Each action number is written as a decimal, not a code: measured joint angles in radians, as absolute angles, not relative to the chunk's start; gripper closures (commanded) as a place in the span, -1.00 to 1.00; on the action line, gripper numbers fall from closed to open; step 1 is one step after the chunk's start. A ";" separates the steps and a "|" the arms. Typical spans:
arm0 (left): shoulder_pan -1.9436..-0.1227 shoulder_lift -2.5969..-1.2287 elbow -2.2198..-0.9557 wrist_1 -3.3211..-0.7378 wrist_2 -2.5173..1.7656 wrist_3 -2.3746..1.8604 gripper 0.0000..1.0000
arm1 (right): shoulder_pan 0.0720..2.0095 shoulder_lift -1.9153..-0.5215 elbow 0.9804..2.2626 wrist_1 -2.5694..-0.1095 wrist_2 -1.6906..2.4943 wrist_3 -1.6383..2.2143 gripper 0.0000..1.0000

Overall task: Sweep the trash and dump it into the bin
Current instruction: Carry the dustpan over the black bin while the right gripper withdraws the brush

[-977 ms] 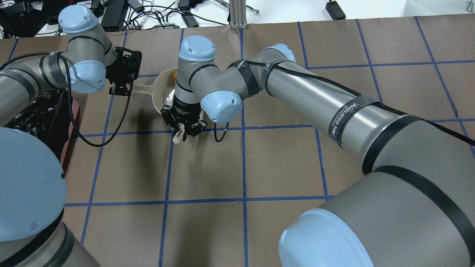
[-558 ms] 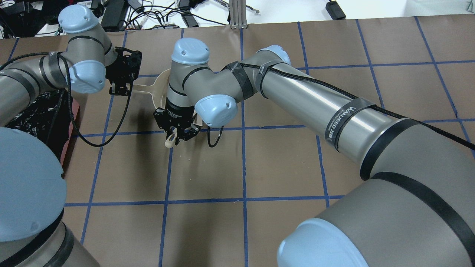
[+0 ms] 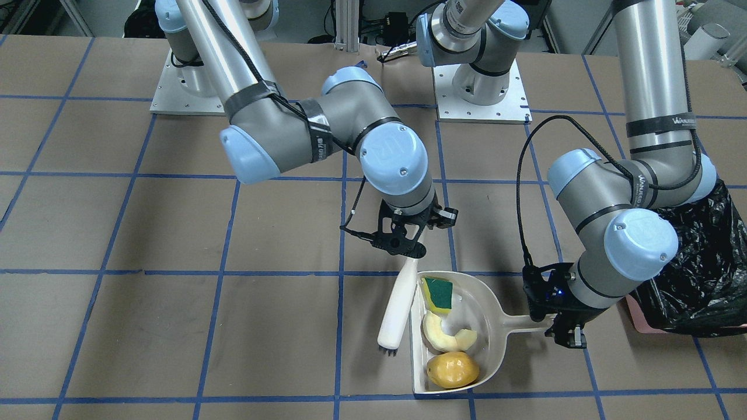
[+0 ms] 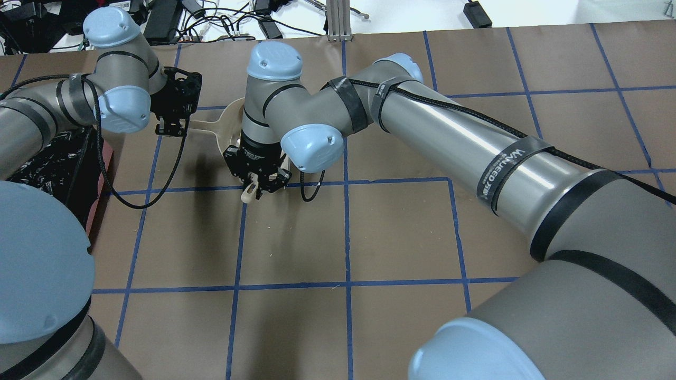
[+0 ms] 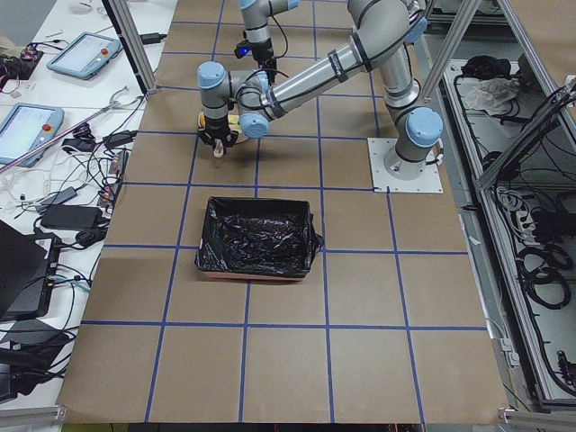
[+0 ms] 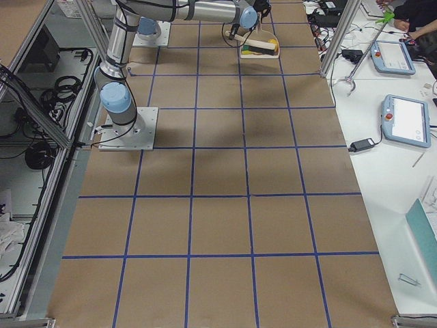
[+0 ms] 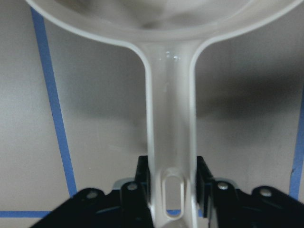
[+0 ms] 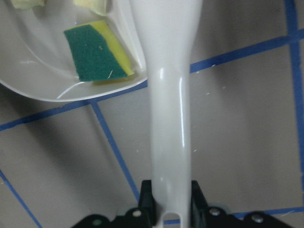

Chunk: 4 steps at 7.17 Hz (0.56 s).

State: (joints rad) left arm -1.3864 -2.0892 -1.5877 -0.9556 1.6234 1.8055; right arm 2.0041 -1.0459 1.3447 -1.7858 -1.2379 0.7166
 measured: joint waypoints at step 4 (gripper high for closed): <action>-1.364 -2.090 -1.600 -0.957 1.594 1.811 0.76 | 1.883 -1.116 1.349 -1.713 -1.397 0.473 1.00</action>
State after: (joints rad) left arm -1.3637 -2.0898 -1.6001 -0.9572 1.5944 1.8112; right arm 1.8833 -1.1160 1.3487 -1.7130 -1.3972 0.4731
